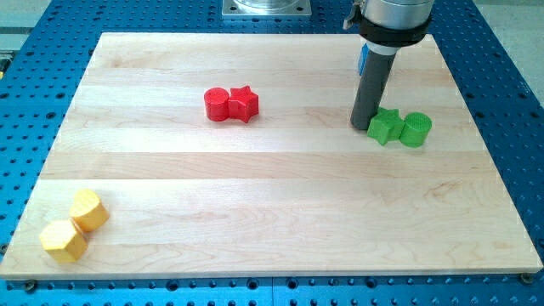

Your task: Separate the red blocks from each other

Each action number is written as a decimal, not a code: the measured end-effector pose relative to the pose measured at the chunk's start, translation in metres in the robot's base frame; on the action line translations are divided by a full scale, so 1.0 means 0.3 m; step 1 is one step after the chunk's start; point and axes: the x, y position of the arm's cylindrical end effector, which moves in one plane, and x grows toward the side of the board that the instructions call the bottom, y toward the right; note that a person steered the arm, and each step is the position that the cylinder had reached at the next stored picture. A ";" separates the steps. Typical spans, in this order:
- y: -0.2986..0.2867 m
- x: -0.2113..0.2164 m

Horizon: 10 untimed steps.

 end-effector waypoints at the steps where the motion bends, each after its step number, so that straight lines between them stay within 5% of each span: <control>1: 0.000 0.000; 3: -0.002 -0.069; 6: -0.500 -0.029; 7: -0.501 -0.051; 10: -0.614 -0.273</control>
